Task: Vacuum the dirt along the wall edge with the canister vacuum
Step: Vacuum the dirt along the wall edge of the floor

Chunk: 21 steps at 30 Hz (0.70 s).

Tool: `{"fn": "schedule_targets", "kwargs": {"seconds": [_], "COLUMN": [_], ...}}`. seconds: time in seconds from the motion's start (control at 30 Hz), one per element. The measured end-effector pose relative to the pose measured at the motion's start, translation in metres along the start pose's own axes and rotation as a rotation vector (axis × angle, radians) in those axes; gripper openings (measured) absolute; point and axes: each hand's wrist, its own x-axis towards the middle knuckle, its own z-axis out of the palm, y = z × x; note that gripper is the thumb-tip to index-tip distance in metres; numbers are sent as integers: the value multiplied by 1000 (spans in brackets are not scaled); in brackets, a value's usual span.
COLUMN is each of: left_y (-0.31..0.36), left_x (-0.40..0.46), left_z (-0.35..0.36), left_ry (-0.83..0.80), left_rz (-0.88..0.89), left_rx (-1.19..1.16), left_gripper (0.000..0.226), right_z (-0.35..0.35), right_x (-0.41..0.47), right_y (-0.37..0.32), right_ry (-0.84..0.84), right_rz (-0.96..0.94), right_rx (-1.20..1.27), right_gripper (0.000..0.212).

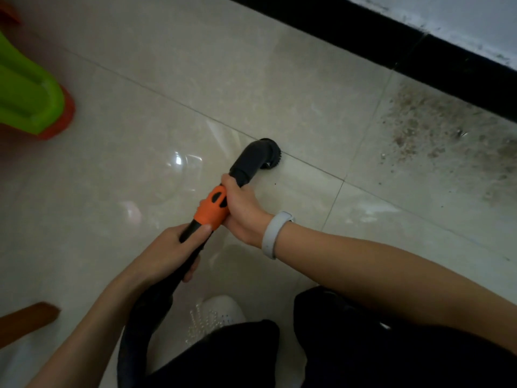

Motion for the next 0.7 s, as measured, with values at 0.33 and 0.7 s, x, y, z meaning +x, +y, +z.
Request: {"fn": "schedule_targets", "kwargs": {"seconds": [0.33,0.7], "left_y": [-22,34], "left_x": [-15,29], "left_z": [-1,57], "left_ry": [-90,-116], "left_rz": [-11,137], "left_rx": [107,114], "left_gripper": [52,36], "right_z": [-26,-99], "right_x": [7,-2], "right_y": [-9,-58], "right_ry": [190,352], "right_rz": [17,-240], "right_rx": [6,190], "right_gripper": [20,19]}}
